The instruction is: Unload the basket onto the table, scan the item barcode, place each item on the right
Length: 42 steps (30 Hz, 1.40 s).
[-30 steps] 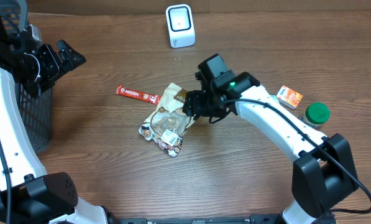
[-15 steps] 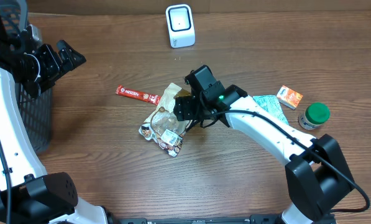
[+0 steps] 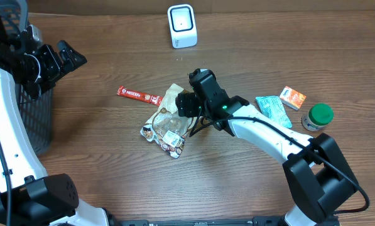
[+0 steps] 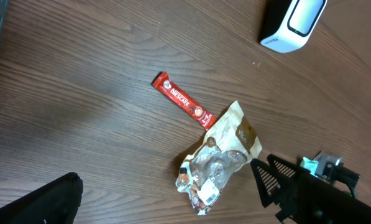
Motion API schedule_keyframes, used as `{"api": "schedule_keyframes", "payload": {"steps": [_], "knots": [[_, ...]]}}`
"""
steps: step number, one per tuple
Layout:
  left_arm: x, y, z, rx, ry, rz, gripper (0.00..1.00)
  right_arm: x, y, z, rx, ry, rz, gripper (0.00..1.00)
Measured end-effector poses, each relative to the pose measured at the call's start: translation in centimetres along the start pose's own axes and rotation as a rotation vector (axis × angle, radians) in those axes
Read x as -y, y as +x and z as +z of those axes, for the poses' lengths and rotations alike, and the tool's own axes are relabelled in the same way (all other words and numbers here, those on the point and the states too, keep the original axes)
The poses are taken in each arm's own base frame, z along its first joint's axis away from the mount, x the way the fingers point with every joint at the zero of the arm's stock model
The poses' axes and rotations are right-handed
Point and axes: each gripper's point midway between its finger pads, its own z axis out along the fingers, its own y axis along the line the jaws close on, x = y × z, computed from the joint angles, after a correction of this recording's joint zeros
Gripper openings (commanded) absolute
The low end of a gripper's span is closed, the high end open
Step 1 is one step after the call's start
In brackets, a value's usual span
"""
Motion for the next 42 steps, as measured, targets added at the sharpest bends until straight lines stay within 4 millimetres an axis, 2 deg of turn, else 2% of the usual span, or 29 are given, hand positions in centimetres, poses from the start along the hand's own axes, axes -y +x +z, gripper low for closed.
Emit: {"api": "schedule_keyframes", "payload": {"steps": [11,15,19,25,29,34,38,42], "knots": [[0.0,0.0,0.0,0.000,0.000,0.000,1.00,1.1,1.0,1.8,0.032,0.012,-0.043,0.83],[0.0,0.0,0.0,0.000,0.000,0.000,1.00,2.3,3.0,3.4,-0.031,0.046,-0.055,0.81],[0.0,0.0,0.0,0.000,0.000,0.000,1.00,3.7,4.8,3.6,-0.102,0.094,-0.052,0.74],[0.0,0.0,0.0,0.000,0.000,0.000,1.00,6.1,5.8,1.3,-0.204,0.173,-0.003,0.74],[0.0,0.0,0.0,0.000,0.000,0.000,1.00,8.3,5.7,-0.8,-0.235,0.236,0.049,0.75],[0.0,0.0,0.0,0.000,0.000,0.000,1.00,10.0,5.9,-3.2,-0.259,0.287,0.165,0.78],[0.0,0.0,0.0,0.000,0.000,0.000,1.00,10.5,6.1,-3.4,-0.270,0.295,0.208,0.79],[0.0,0.0,0.0,0.000,0.000,0.000,1.00,9.5,5.1,-2.9,-0.241,0.230,0.186,0.80]]}}
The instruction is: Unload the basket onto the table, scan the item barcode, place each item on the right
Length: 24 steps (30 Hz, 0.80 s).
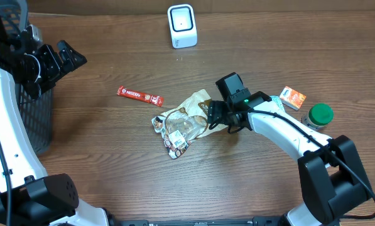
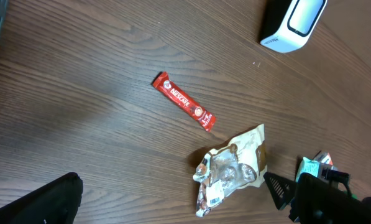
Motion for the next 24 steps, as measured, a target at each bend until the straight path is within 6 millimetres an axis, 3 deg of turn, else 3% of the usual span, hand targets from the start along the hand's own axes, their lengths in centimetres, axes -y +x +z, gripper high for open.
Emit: {"api": "schedule_keyframes", "payload": {"steps": [3,8,14,15,18,21,24], "knots": [[0.0,-0.1,0.0,0.002,0.000,0.001,1.00,-1.4,-1.1,-0.1,0.042,-0.063,-0.024,0.82],[0.9,-4.1,-0.2,0.162,0.032,0.053,1.00,-2.1,-1.5,-0.2,0.056,-0.099,-0.054,0.84],[0.9,-4.3,-0.3,0.170,0.035,0.050,0.99,-2.1,-1.4,-0.2,0.051,-0.101,-0.063,0.86],[0.9,-4.2,-0.2,0.164,0.037,0.044,1.00,-2.1,-1.4,-0.2,0.051,-0.101,-0.065,0.87],[0.3,-0.8,0.1,0.028,0.018,-0.035,1.00,-2.2,-1.4,-0.2,0.052,-0.102,-0.067,0.88],[0.2,1.3,0.4,-0.055,0.003,-0.064,1.00,-2.2,-1.5,-0.2,0.054,-0.103,-0.069,0.89],[0.6,3.3,1.7,-0.139,-0.004,-0.060,1.00,-2.2,-1.5,-0.2,0.054,-0.103,-0.069,0.89]]}}
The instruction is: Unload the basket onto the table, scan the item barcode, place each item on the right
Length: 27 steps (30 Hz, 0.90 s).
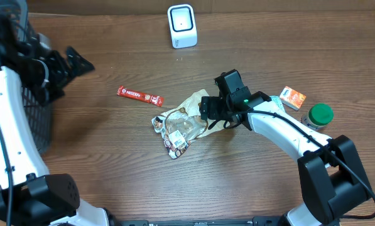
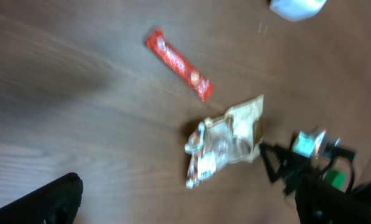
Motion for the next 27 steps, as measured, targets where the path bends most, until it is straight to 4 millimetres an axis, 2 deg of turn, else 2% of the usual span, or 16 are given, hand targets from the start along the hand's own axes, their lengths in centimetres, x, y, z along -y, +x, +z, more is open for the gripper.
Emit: {"api": "schedule_keyframes", "payload": {"steps": [5,11,12,13,14,15,16,17,20,27], "knots": [[1.3,4.5,6.1,-0.189,-0.035,0.079,1.00,0.0,0.0,0.1,-0.002,0.001,0.000,0.91],[2.8,9.1,13.3,-0.299,-0.048,0.228,1.00,0.1,0.1,0.2,-0.007,0.003,0.000,0.91],[3.0,9.6,14.1,-0.306,-0.046,0.249,0.90,0.1,0.1,0.2,-0.005,0.003,0.001,0.91],[3.2,10.0,14.7,-0.310,-0.046,0.267,0.59,0.1,0.1,0.2,-0.006,0.003,0.000,0.91],[3.4,10.4,15.4,-0.309,-0.041,0.289,0.40,0.1,0.1,0.2,-0.006,0.003,0.001,0.91],[3.7,10.5,15.9,-0.303,-0.036,0.303,0.29,0.1,0.1,0.2,-0.007,0.004,0.000,0.91],[3.9,10.6,16.4,-0.297,-0.029,0.320,0.23,0.1,0.2,0.2,-0.008,0.004,0.001,0.92],[4.1,10.9,16.8,-0.296,-0.026,0.332,0.24,0.1,0.2,0.2,-0.010,0.005,0.001,0.93],[4.4,11.9,17.8,-0.308,-0.031,0.360,0.37,0.2,0.3,0.2,-0.012,0.007,0.001,0.95],[3.3,14.9,21.4,-0.304,-0.126,0.375,0.41,0.1,0.0,0.4,-0.002,0.001,0.000,0.97]]}}
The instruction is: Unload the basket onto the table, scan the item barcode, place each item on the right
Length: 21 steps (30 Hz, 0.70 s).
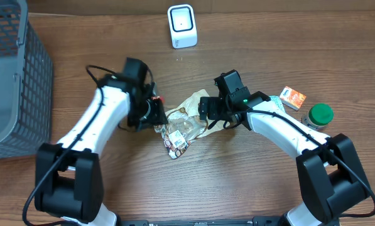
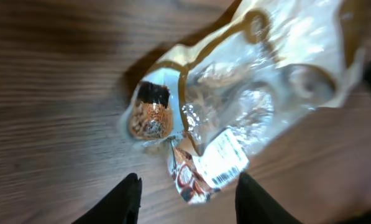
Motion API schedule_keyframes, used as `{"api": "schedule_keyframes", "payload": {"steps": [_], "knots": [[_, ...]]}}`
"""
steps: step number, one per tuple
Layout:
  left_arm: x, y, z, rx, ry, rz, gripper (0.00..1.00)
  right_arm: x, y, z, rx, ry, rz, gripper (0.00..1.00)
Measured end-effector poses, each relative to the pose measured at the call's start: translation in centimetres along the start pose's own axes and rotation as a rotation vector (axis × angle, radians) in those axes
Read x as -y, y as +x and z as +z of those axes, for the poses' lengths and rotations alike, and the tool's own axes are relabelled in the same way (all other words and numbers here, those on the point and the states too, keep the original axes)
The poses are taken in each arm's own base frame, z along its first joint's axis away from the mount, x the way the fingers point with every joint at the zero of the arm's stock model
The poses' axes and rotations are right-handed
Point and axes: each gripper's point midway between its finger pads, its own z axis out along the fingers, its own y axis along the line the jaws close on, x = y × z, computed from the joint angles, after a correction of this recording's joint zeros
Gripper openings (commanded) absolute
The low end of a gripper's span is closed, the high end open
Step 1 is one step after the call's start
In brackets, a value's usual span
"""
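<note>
The snack bag (image 1: pixel 182 120), crinkled with a clear window, lies flat mid-table. Its white barcode label (image 2: pixel 225 163) faces up near the lower-left corner. My left gripper (image 2: pixel 188 202) is open, low over that corner, which lies between the two dark fingers (image 2: pixel 126 199). In the overhead view the left gripper (image 1: pixel 154 117) sits at the bag's left end. My right gripper (image 1: pixel 207 113) is at the bag's right end, jaws apart. The white scanner (image 1: pixel 181 25) stands at the far edge, behind both arms.
A grey wire basket (image 1: pixel 14 75) fills the far left. At the right are a teal packet (image 1: pixel 276 108), a small orange box (image 1: pixel 293 97) and a green-lidded jar (image 1: pixel 317 115). The red coffee stick (image 1: pixel 158 99) is mostly hidden under my left arm.
My left arm has come from beside the basket to the bag's left end, and its open gripper now straddles the corner with the barcode label. The right gripper and bag have not moved.
The right gripper was over the bag's right side, near the red stick. Then bag and gripper were further right, the bag turned. Then the right jaws stood wider at the bag's end and the left arm had shifted. Now the left gripper is at the bag.
</note>
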Motion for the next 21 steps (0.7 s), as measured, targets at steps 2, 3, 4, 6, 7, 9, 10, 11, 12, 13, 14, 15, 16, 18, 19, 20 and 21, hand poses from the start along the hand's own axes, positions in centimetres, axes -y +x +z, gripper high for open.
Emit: {"api": "schedule_keyframes", "payload": {"steps": [2,3,4,6,7,9,10,11,12,13,14,15,16,18,19,20,21], "knots": [[0.1,0.6,1.3,0.002,-0.016,0.006,0.41,0.0,0.0,0.1,0.001,0.000,0.000,0.97],[0.2,0.8,1.8,0.004,-0.021,0.012,0.40,0.0,0.0,0.1,0.000,0.000,0.000,0.97],[0.4,0.9,2.2,0.008,-0.024,0.017,0.38,0.0,0.0,0.1,0.000,0.000,0.000,0.97],[0.7,1.0,2.9,0.020,-0.025,0.024,0.38,0.1,0.0,0.1,-0.002,0.001,0.001,0.97],[0.7,1.0,3.1,0.025,-0.026,0.028,0.38,0.1,0.1,0.1,-0.003,0.002,0.001,0.97],[0.6,1.1,3.5,0.029,-0.032,0.021,0.37,0.1,0.1,0.2,-0.005,0.002,0.001,0.97],[0.5,1.2,3.7,0.031,-0.039,0.016,0.36,0.1,0.1,0.2,-0.004,0.002,0.001,0.97],[0.3,1.3,3.8,0.032,-0.048,0.005,0.36,0.1,0.1,0.2,-0.005,0.003,0.001,0.97],[0.0,1.4,3.9,0.032,-0.059,-0.004,0.35,0.1,0.1,0.2,-0.005,0.002,0.001,0.97],[-0.2,1.4,4.0,0.033,-0.070,-0.015,0.35,0.1,0.2,0.3,-0.008,0.004,0.001,0.97],[-0.5,1.6,4.1,0.032,-0.080,-0.023,0.35,0.1,0.2,0.4,-0.010,0.005,0.001,0.97],[-0.7,1.6,4.1,0.032,-0.088,-0.029,0.35,0.2,0.3,0.5,-0.013,0.007,0.002,0.97],[-0.8,1.6,4.2,0.034,-0.095,-0.035,0.34,0.3,0.4,0.7,-0.018,0.009,0.002,0.97],[-0.9,1.5,4.2,0.038,-0.101,-0.042,0.33,0.5,0.6,1.0,-0.029,0.015,0.004,0.97],[-0.9,1.5,4.2,0.041,-0.102,-0.044,0.33,0.6,0.8,1.1,-0.036,0.018,0.005,0.97],[-1.0,1.4,4.2,0.044,-0.103,-0.044,0.33,0.6,1.0,1.2,-0.046,0.020,0.005,0.97],[-1.0,1.4,4.2,0.044,-0.103,-0.044,0.33,0.7,1.2,1.3,-0.053,0.021,0.007,0.97]]}}
